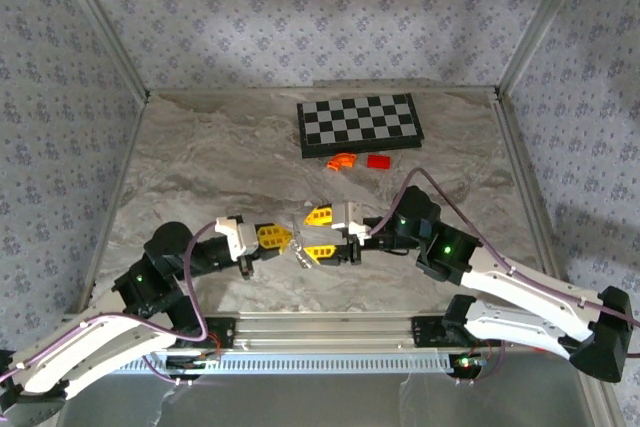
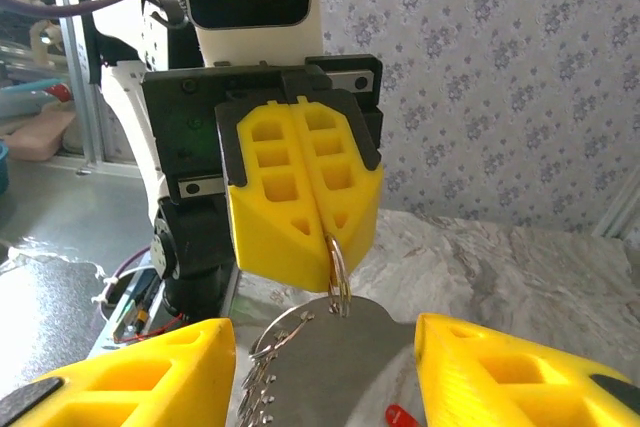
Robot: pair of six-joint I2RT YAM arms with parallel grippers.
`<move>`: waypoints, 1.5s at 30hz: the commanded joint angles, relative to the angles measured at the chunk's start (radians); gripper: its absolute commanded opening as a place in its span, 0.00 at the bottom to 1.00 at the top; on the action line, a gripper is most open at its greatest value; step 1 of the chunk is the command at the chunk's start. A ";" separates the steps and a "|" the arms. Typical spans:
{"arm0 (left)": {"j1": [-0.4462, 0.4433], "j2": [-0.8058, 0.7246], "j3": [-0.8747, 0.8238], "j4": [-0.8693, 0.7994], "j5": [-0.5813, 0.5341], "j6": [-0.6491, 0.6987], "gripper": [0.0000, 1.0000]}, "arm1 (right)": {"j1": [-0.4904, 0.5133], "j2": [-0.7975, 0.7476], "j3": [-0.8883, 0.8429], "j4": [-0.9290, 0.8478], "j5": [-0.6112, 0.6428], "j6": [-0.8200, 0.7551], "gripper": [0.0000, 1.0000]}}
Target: Put the keys on the keyring
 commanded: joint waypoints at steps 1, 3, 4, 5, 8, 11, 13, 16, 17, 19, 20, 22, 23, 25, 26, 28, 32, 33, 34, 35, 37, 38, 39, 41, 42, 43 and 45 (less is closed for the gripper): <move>-0.004 -0.006 0.042 -0.030 -0.012 0.028 0.00 | 0.009 -0.017 0.051 -0.051 0.031 -0.049 0.50; -0.004 -0.002 0.042 -0.033 -0.010 0.032 0.00 | 0.009 -0.007 0.061 -0.060 0.031 -0.061 0.48; -0.004 0.000 0.042 -0.033 -0.008 0.034 0.00 | 0.010 -0.003 0.064 -0.062 0.033 -0.065 0.48; -0.005 0.001 0.042 -0.033 -0.007 0.034 0.00 | 0.010 0.004 0.067 -0.062 0.036 -0.069 0.47; -0.004 0.011 0.048 -0.042 -0.003 0.039 0.00 | 0.011 0.020 0.078 -0.068 0.046 -0.080 0.44; -0.004 0.019 0.051 -0.046 -0.002 0.043 0.00 | 0.013 0.035 0.084 -0.072 0.044 -0.091 0.39; -0.004 0.026 0.054 -0.047 0.000 0.045 0.00 | 0.015 0.043 0.089 -0.083 0.040 -0.101 0.37; -0.005 0.029 0.055 -0.047 0.000 0.045 0.00 | 0.017 0.054 0.097 -0.100 0.041 -0.114 0.35; -0.004 0.027 0.055 -0.047 -0.001 0.045 0.00 | 0.019 0.055 0.099 -0.104 0.041 -0.116 0.34; -0.004 0.026 0.054 -0.048 -0.001 0.044 0.00 | 0.020 0.058 0.102 -0.112 0.042 -0.123 0.33; -0.004 0.026 0.055 -0.047 0.000 0.044 0.00 | 0.021 0.059 0.103 -0.116 0.044 -0.125 0.32; -0.004 0.027 0.055 -0.048 0.001 0.043 0.00 | 0.021 0.063 0.102 -0.122 0.049 -0.132 0.30; -0.004 0.028 0.055 -0.047 0.001 0.044 0.00 | 0.021 0.067 0.103 -0.124 0.053 -0.135 0.29; -0.004 0.029 0.055 -0.048 0.004 0.042 0.00 | 0.023 0.072 0.108 -0.127 0.055 -0.137 0.27; -0.004 0.029 0.055 -0.048 0.005 0.043 0.00 | 0.023 0.073 0.107 -0.124 0.052 -0.137 0.26; -0.004 0.029 0.055 -0.047 0.006 0.043 0.00 | 0.027 0.076 0.109 -0.122 0.057 -0.138 0.23; -0.004 0.030 0.055 -0.044 0.010 0.042 0.00 | 0.033 0.084 0.116 -0.131 0.074 -0.146 0.20; -0.005 0.030 0.055 -0.044 0.010 0.041 0.00 | 0.035 0.085 0.118 -0.134 0.076 -0.149 0.19; -0.004 0.031 0.055 -0.044 0.010 0.042 0.00 | 0.036 0.087 0.120 -0.138 0.079 -0.152 0.17; -0.004 0.032 0.055 -0.044 0.011 0.040 0.00 | 0.038 0.090 0.123 -0.141 0.082 -0.155 0.16; -0.004 0.034 0.055 -0.044 0.012 0.040 0.00 | 0.043 0.095 0.126 -0.151 0.086 -0.162 0.10; -0.004 0.033 0.055 -0.044 0.013 0.040 0.00 | 0.043 0.095 0.130 -0.154 0.087 -0.166 0.08; -0.004 0.033 0.054 -0.042 0.014 0.041 0.00 | 0.046 0.095 0.131 -0.157 0.088 -0.169 0.05; -0.004 0.033 0.055 -0.040 0.015 0.039 0.00 | 0.047 0.093 0.129 -0.156 0.096 -0.171 0.00; -0.004 0.032 0.053 -0.039 0.016 0.038 0.00 | 0.049 0.091 0.125 -0.154 0.098 -0.171 0.00; -0.003 0.032 0.053 -0.036 0.015 0.037 0.00 | 0.048 0.086 0.123 -0.149 0.099 -0.171 0.00; -0.004 0.025 0.047 -0.026 0.019 0.033 0.05 | 0.048 0.076 0.111 -0.130 0.087 -0.165 0.00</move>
